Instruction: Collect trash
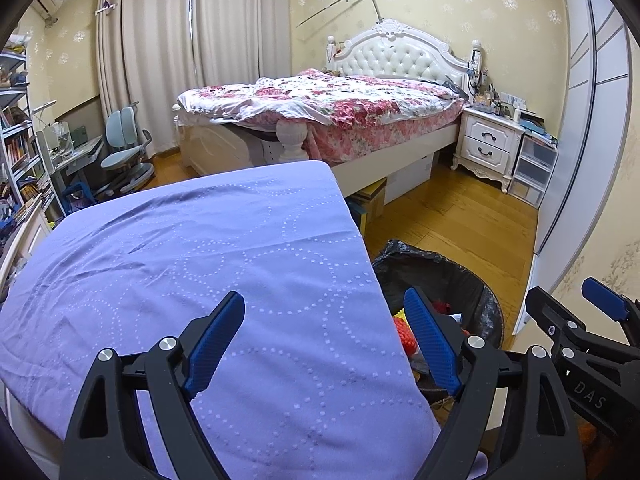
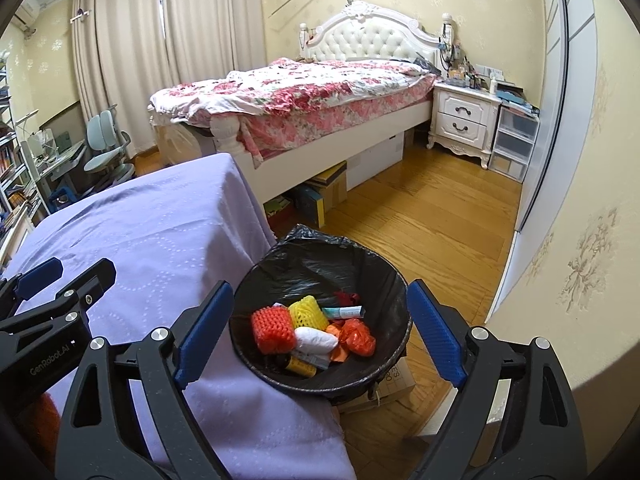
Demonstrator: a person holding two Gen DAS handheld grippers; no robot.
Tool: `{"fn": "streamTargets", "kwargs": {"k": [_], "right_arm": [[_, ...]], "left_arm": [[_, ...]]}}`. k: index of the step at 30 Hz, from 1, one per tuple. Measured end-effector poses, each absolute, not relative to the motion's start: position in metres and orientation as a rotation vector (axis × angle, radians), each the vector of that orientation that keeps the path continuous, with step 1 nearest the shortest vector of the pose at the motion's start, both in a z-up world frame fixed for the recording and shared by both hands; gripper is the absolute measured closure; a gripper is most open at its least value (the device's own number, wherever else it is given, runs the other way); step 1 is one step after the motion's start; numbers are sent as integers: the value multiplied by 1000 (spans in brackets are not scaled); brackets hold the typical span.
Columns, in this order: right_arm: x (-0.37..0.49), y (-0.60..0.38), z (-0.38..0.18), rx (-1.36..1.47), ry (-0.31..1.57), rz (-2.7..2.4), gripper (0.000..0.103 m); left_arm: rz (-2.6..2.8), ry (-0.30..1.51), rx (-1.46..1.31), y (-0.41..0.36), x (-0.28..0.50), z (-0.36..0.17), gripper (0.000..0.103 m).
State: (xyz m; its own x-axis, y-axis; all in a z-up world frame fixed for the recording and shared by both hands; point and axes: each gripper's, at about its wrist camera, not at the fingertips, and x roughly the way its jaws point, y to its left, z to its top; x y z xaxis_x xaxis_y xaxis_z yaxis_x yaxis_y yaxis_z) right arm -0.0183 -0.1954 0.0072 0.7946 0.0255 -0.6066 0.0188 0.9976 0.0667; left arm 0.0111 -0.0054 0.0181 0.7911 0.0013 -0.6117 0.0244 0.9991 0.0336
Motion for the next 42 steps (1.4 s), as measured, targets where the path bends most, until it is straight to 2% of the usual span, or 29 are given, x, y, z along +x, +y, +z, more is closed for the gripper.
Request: {"fn": "streamTargets", "kwargs": {"k": [15,42], "right_arm": [[-50,-178,17,51,610,32,16],[-55,-176,21,48,602,28,16]], "left_arm": [[27,620,10,14,-21,27,20],[27,617,4,13,-26,27,20]]}}
